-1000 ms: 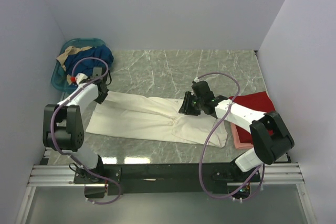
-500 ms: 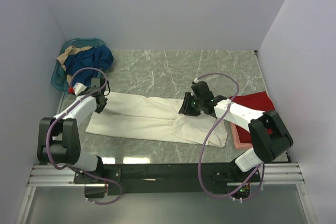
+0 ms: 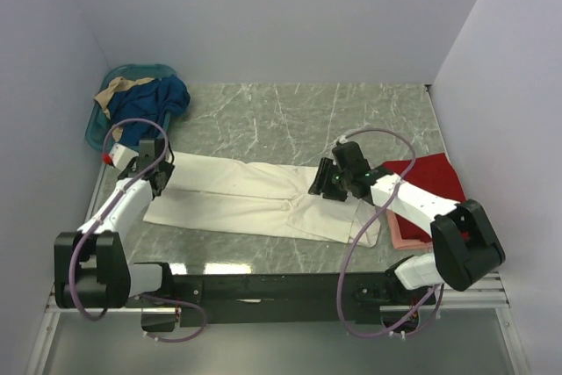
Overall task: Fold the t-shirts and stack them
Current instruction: Fold the tshirt
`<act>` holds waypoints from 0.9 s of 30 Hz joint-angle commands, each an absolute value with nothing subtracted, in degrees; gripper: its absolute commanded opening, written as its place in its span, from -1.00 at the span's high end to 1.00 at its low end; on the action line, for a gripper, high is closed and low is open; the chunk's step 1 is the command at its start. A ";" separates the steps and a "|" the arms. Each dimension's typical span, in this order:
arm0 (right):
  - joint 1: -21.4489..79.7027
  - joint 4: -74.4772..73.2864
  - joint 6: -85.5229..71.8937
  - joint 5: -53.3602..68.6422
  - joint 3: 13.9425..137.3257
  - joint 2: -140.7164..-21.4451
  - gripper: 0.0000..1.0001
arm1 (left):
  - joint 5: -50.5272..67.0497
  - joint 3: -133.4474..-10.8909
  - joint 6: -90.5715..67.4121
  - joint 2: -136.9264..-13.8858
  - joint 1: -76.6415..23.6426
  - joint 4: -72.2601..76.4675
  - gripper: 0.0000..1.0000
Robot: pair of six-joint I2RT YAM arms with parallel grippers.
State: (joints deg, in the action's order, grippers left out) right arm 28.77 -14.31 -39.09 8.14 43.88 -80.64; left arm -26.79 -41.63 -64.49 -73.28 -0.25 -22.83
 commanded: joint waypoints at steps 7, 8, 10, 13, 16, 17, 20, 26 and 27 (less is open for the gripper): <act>21.54 -15.91 -42.45 6.59 36.31 -73.30 -0.22 | -25.84 -40.52 -62.05 -69.78 -10.88 -18.10 0.01; 20.66 -15.73 -42.71 7.20 35.86 -73.47 -0.22 | -25.84 -40.43 -61.70 -70.48 -14.20 -17.93 0.04; 18.55 -15.56 -43.06 7.64 35.07 -73.74 -0.22 | -25.06 -40.08 -60.65 -72.59 -17.30 -15.66 0.14; 17.23 -15.73 -43.42 6.77 35.50 -74.09 -0.22 | -25.14 -39.81 -58.37 -74.87 -23.62 -13.11 0.19; 16.79 -16.26 -44.12 5.01 36.82 -75.40 -0.22 | -24.52 -40.17 -55.90 -77.69 -26.53 -11.87 0.25; 16.79 -16.52 -44.21 4.66 37.61 -75.93 -0.22 | -24.52 -40.25 -55.38 -78.48 -27.24 -11.95 0.26; 16.70 -16.44 -44.65 3.69 38.93 -78.22 -0.22 | -24.61 -40.25 -55.20 -80.85 -28.74 -11.87 0.28; 16.70 -17.05 -44.74 2.99 42.61 -84.98 -0.21 | -24.00 -39.81 -56.25 -83.84 -29.09 -13.97 0.29; 16.61 -17.31 -44.65 2.81 43.41 -86.90 -0.21 | -23.47 -39.81 -56.25 -84.28 -29.09 -14.15 0.29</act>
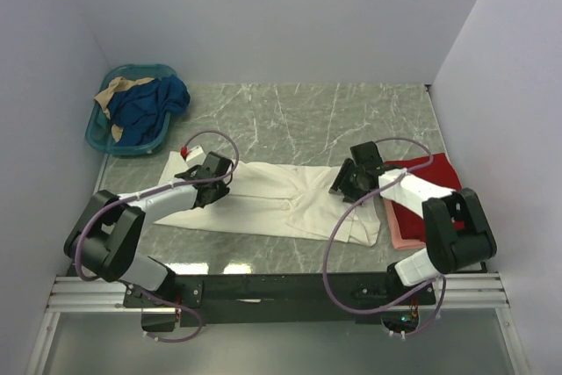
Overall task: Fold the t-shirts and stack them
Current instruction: Fold the tshirt
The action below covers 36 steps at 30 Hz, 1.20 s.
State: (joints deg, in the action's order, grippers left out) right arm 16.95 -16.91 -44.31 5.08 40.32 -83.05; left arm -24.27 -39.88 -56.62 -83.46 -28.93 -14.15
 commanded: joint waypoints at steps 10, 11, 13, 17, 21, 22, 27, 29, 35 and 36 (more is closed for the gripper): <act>16.61 -20.65 -42.37 3.87 55.44 -99.83 -0.17 | -18.38 -34.55 -61.16 -80.69 -29.18 -13.89 0.30; 16.61 -21.09 -42.19 4.22 56.59 -100.80 -0.17 | -17.85 -33.84 -61.87 -80.07 -29.18 -13.63 0.30; 16.53 -22.06 -41.49 4.31 58.79 -103.26 -0.16 | -16.36 -31.91 -63.88 -78.32 -29.27 -13.36 0.30; 16.70 -24.52 -40.78 4.92 65.29 -107.13 -0.15 | -14.60 -29.10 -67.58 -75.15 -31.11 -13.10 0.31; 16.70 -27.50 -39.38 5.71 71.79 -110.74 -0.14 | -14.07 -27.86 -71.80 -71.99 -34.71 -13.18 0.30; 16.61 -28.03 -38.59 5.97 73.02 -111.35 -0.14 | -13.71 -27.77 -73.37 -71.63 -36.11 -13.10 0.30; 16.70 -31.37 -36.13 6.15 82.43 -117.06 -0.13 | -13.01 -28.73 -76.99 -71.71 -42.26 -11.25 0.29; 16.79 -33.74 -33.93 5.19 88.13 -120.13 -0.13 | -13.27 -30.92 -76.29 -73.73 -44.73 -11.34 0.29; 16.70 -41.83 -29.44 0.00 101.42 -122.97 -0.18 | -16.16 -37.34 -69.27 -75.85 -45.79 -15.37 0.23; 16.70 -42.10 -29.36 -1.91 101.34 -122.09 -0.21 | -17.30 -38.31 -67.69 -75.68 -45.79 -18.08 0.20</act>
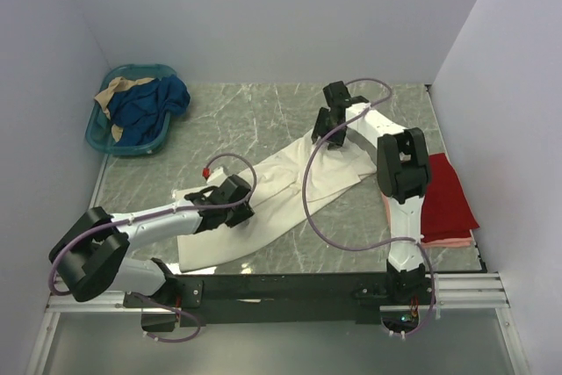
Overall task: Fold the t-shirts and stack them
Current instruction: Fold the tshirt
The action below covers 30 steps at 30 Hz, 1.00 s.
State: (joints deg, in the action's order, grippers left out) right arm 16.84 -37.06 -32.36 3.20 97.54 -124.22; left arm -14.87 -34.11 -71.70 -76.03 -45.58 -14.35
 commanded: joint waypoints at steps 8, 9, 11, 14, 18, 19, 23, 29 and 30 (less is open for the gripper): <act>16.70 -36.66 -35.40 -4.93 83.70 -105.40 -0.18 | -24.95 -43.77 -58.81 -76.19 -44.21 -24.60 0.14; 16.79 -33.95 -36.38 -3.36 78.36 -103.73 -0.18 | -24.96 -43.86 -58.02 -76.64 -43.77 -24.87 0.14; 16.96 -31.74 -38.74 -2.55 71.41 -100.03 -0.16 | -24.44 -42.98 -57.66 -77.08 -42.29 -24.96 0.14; 17.05 -27.87 -40.42 -1.58 66.11 -97.12 -0.14 | -20.85 -39.30 -57.74 -76.38 -37.73 -23.13 0.15; 16.96 -26.02 -40.87 -2.02 62.32 -97.20 -0.14 | -17.67 -34.29 -56.87 -73.92 -34.45 -20.48 0.16; 17.05 -25.67 -40.87 -2.11 61.97 -97.29 -0.13 | -17.14 -33.76 -56.43 -72.61 -34.45 -19.78 0.16; 16.88 -24.70 -41.13 -1.58 61.35 -99.05 -0.13 | -17.83 -32.61 -58.17 -70.05 -34.28 -21.25 0.12; 16.61 -24.70 -40.87 -1.32 62.92 -101.95 -0.12 | -18.64 -29.19 -62.13 -66.45 -27.19 -22.68 0.10; 16.44 -24.96 -40.78 -1.23 63.28 -102.74 -0.13 | -16.81 -27.61 -62.23 -65.58 -25.85 -22.07 0.10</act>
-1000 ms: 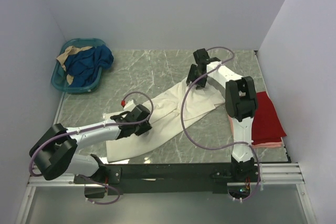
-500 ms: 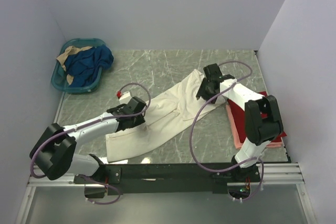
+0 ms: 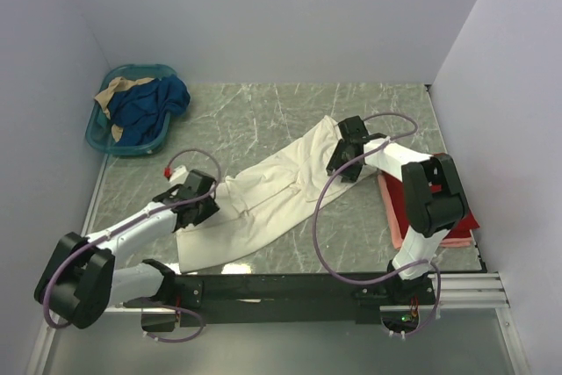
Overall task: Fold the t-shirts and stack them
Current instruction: Fold the tshirt
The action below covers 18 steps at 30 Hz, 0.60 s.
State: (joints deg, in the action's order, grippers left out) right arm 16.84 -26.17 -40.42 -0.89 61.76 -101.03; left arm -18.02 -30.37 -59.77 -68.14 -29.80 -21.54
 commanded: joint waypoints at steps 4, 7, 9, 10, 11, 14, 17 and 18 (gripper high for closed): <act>15.91 -25.75 -40.17 -0.62 65.47 -105.11 -0.13 | -14.51 -24.97 -63.98 -63.90 -20.75 -22.76 0.10; 15.38 -26.10 -39.90 -0.62 67.23 -106.78 -0.13 | -13.54 -23.56 -66.35 -62.41 -19.60 -24.08 0.12; 15.21 -26.80 -39.55 -0.53 68.99 -108.36 -0.12 | -12.75 -22.33 -68.55 -60.74 -18.37 -24.61 0.13; 14.77 -27.15 -39.12 -0.53 69.78 -109.07 -0.12 | -12.31 -21.98 -69.42 -60.04 -18.02 -24.96 0.13; 14.68 -28.20 -38.85 -0.53 71.79 -109.59 -0.12 | -11.17 -21.62 -71.00 -59.33 -17.41 -25.48 0.14; 14.06 -30.14 -37.62 -0.18 76.35 -112.75 -0.12 | -9.32 -20.66 -73.21 -56.26 -16.88 -26.27 0.16; 13.89 -32.16 -36.57 -0.26 81.97 -115.13 -0.12 | -8.09 -20.30 -74.70 -53.79 -16.87 -26.54 0.17; 13.89 -33.21 -36.21 -0.35 83.39 -116.62 -0.12 | -6.78 -19.95 -75.06 -53.09 -16.87 -26.19 0.17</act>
